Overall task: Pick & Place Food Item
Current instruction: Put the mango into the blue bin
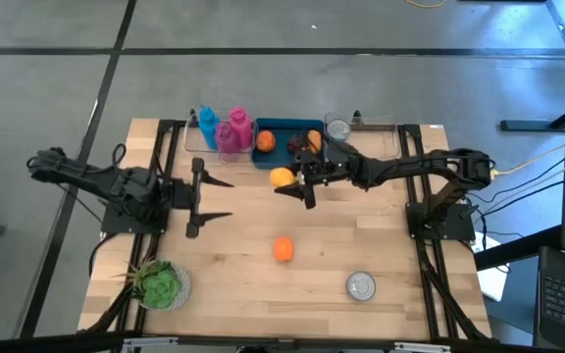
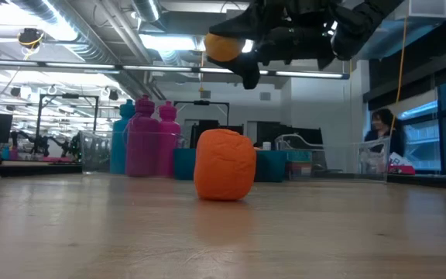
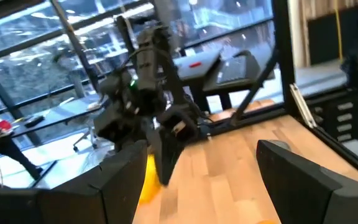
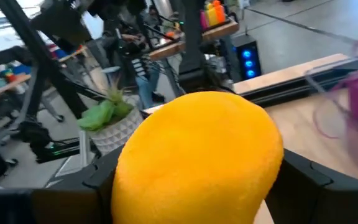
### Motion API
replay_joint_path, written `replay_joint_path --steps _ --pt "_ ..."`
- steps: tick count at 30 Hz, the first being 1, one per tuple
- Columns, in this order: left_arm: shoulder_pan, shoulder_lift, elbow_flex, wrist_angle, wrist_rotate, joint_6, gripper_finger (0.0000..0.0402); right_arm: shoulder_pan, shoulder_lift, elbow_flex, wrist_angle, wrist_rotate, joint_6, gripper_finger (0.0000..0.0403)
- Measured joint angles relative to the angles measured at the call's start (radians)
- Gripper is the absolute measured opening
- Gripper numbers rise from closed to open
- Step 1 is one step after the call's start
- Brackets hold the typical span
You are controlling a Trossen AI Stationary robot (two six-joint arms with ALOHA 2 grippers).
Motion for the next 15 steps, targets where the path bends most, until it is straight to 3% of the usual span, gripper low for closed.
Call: replay_joint_path --steps 9,15 --pt "0.177 -0.124 -0.289 0.265 0.134 -0.088 0.0292 -0.060 -0.119 0.005 -0.190 0.089 -0.064 0.0279" --pt "0.305 -0.127 -0.424 0.387 0.213 -0.173 0.0292 -0.091 -0.130 0.176 -0.538 0.144 -0.189 0.0279"
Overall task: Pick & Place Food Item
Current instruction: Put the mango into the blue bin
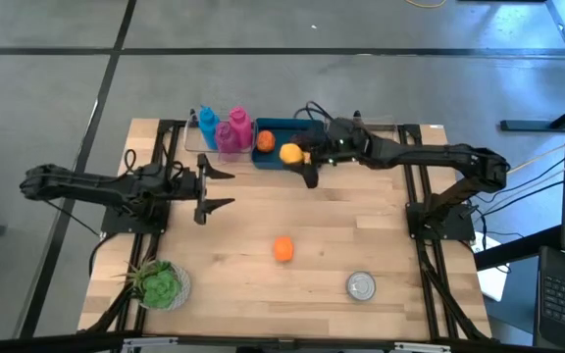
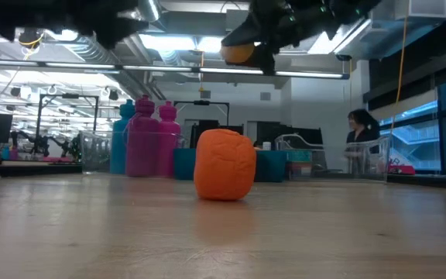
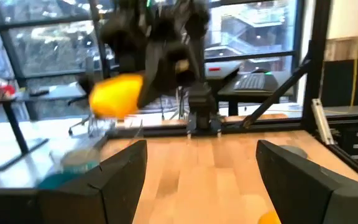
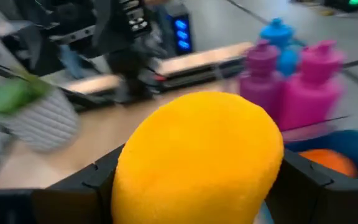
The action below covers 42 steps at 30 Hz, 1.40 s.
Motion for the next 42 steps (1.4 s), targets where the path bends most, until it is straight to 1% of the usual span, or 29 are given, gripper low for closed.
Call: replay_joint_path --steps 3,5,7,10,13,16,19,23,25,30,34,42 --pt "0.058 0.000 -0.055 0.060 0.040 -0.040 0.0292 -0.008 0.002 0.094 -0.165 0.094 -0.092 0.0279" --pt "0.091 0.000 -0.083 0.092 0.051 -0.069 0.0292 -0.020 0.003 0.142 -0.232 0.146 -0.137 0.0279" --pt "0.120 0.000 -0.107 0.093 0.051 -0.106 0.0292 -0.043 0.003 0.187 -0.280 0.173 -0.162 0.0279" --pt "0.149 0.003 -0.130 0.090 0.050 -0.136 0.0292 -0.084 0.011 0.233 -0.321 0.181 -0.183 0.0279" --pt "0.160 0.007 -0.133 0.093 0.050 -0.134 0.0292 -0.132 0.035 0.266 -0.338 0.176 -0.183 0.0279" --pt "0.160 0.008 -0.133 0.110 0.049 -0.133 0.0292 -0.180 0.088 0.300 -0.345 0.108 -0.178 0.0279" --pt "0.160 0.008 -0.133 0.121 0.050 -0.131 0.0292 -0.212 0.178 0.343 -0.376 0.039 -0.174 0.0279" --pt "0.160 0.008 -0.133 0.120 0.050 -0.114 0.0292 -0.238 0.304 0.439 -0.412 -0.003 -0.178 0.0279" --pt "0.159 0.008 -0.133 0.120 0.050 -0.114 0.0292 -0.248 0.371 0.499 -0.461 -0.025 -0.184 0.0279" --pt "0.159 0.008 -0.133 0.119 0.049 -0.112 0.0292 -0.258 0.511 0.665 -0.606 -0.026 -0.232 0.0279" --pt "0.159 0.008 -0.133 0.110 0.050 -0.108 0.0292 -0.263 0.600 0.769 -0.711 -0.026 -0.261 0.0279" --pt "0.159 0.008 -0.133 0.081 0.049 -0.104 0.0292 -0.274 0.688 0.897 -0.844 -0.016 -0.299 0.0279"
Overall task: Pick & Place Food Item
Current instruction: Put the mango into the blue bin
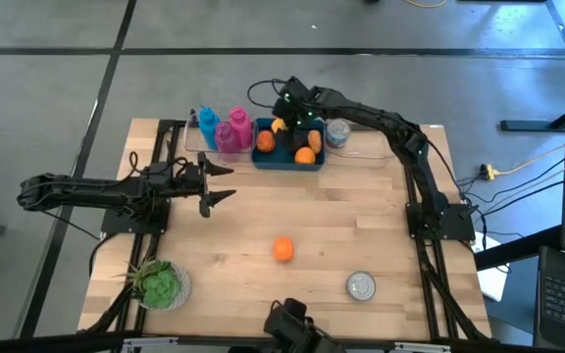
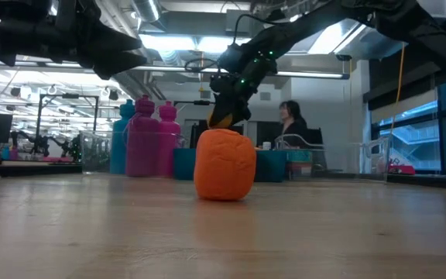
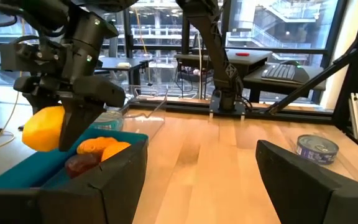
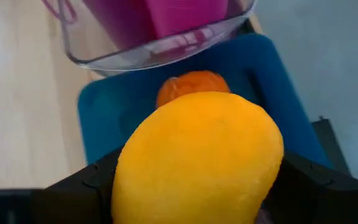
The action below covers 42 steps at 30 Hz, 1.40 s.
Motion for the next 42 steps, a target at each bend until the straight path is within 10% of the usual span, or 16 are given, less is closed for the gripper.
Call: replay_joint_path --steps 42 --pt "0.000 0.000 0.000 -0.012 0.002 -0.011 0.0292 0.151 0.083 0.006 -0.083 0.179 -0.053 0.0279"
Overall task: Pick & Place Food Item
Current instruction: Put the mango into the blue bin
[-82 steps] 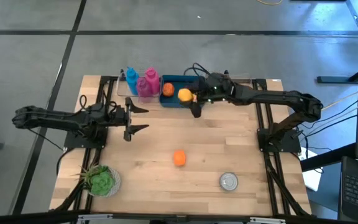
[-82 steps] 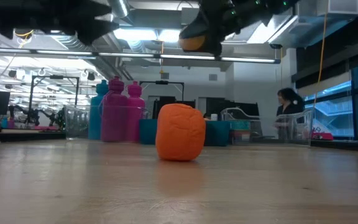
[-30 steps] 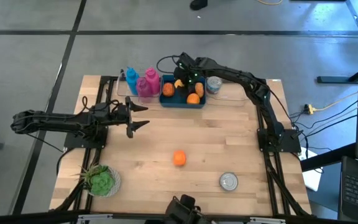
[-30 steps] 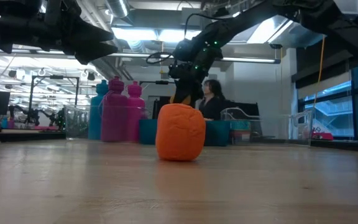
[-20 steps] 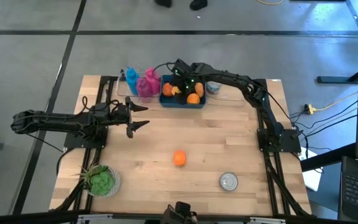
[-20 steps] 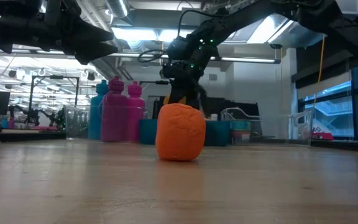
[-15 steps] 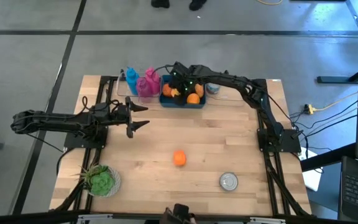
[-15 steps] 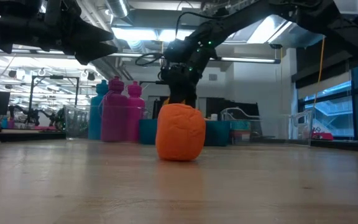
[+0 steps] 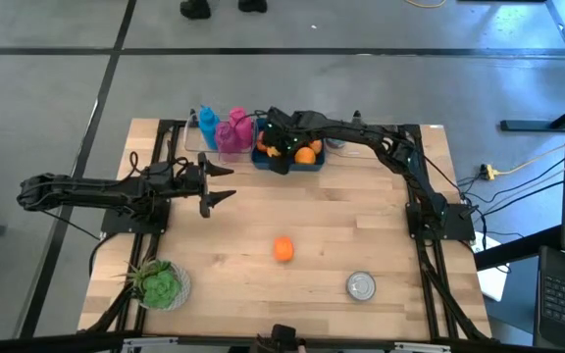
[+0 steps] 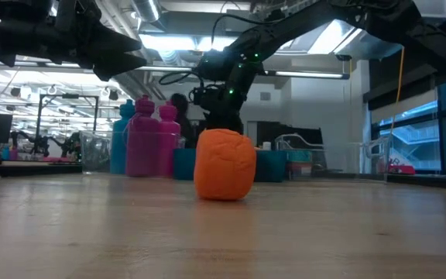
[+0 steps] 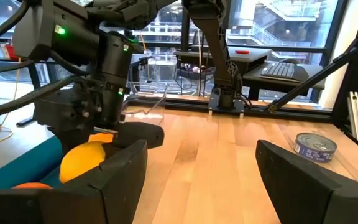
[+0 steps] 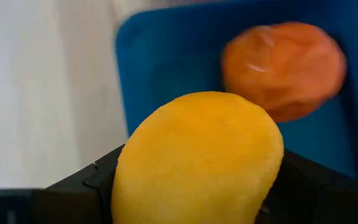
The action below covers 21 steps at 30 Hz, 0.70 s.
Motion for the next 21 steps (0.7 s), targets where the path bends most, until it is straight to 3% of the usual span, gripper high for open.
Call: replay_joint_path --steps 6,21 --pt "0.000 0.000 0.000 -0.002 0.000 -0.005 0.0292 0.000 0.003 0.000 -0.002 0.071 -0.004 0.0279" --pt "0.000 0.000 0.000 -0.004 0.000 -0.017 0.0292 -0.001 0.003 0.000 -0.002 0.078 -0.015 0.0287"
